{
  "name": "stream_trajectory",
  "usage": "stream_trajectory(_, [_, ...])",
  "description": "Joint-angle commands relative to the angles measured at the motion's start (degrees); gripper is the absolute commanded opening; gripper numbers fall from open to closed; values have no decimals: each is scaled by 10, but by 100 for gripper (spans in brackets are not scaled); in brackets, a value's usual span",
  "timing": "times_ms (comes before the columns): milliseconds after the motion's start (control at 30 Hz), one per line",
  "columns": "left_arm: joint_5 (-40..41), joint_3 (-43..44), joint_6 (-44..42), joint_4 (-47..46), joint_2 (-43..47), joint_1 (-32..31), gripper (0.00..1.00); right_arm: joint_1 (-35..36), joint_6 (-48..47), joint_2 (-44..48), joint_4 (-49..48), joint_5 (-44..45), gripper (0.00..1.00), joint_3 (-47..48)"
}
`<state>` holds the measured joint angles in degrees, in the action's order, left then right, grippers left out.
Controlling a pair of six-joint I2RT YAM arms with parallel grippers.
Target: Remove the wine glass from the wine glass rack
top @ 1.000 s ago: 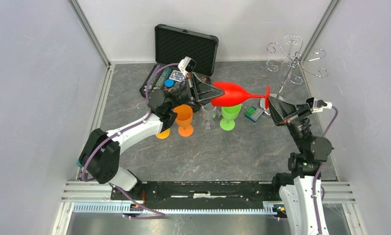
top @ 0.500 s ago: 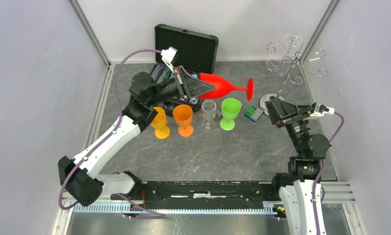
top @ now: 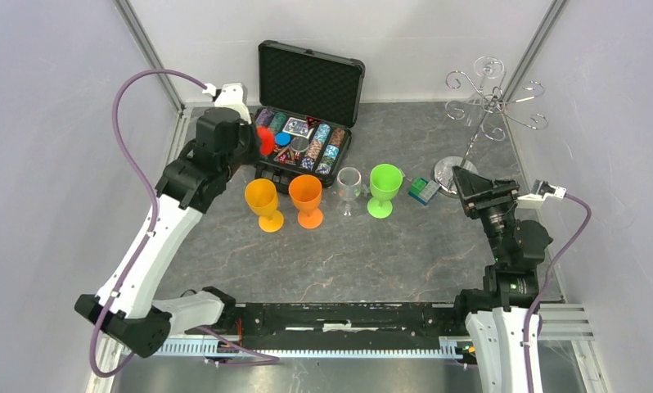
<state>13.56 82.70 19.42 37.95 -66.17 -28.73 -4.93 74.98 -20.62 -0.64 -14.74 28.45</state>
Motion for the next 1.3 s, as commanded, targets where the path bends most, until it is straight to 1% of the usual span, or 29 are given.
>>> stream_trajectory(0, [143,22,-92,131,-39,61,2,1,-36,4,24,16,64,19])
stream_trajectory(67, [142,19,-91,162,-62,85,2,1,-37,4,23,12,64,15])
stream_trajectory(133, [122,3,-84,189,-78,96,2,1,-38,4,22,7,64,14])
stream_trajectory(200, [101,-31,-85,191,-85,99,2,1,-42,6,22,7,64,13])
stream_trajectory(300, [86,-51,-85,198,-102,106,2,1,-42,9,21,9,64,8])
stream_trajectory(433, [64,-70,-73,191,-116,108,2,1,-37,3,11,-8,64,1])
stream_trajectory(467, [58,-76,-72,187,-119,107,2,1,-35,2,-6,-11,63,-1])
stream_trajectory(600, [65,-92,-64,176,-125,108,2,1,-35,0,-8,-14,63,-1])
stream_trajectory(867, [48,-126,-57,158,-134,121,2,4,-37,-5,-8,-17,63,0])
stream_trajectory(1067, [35,-138,-52,143,-124,141,7,5,-41,-11,-8,-15,63,4])
stream_trajectory(1267, [9,-157,-51,127,-125,161,14,7,-44,-14,-9,-13,63,4])
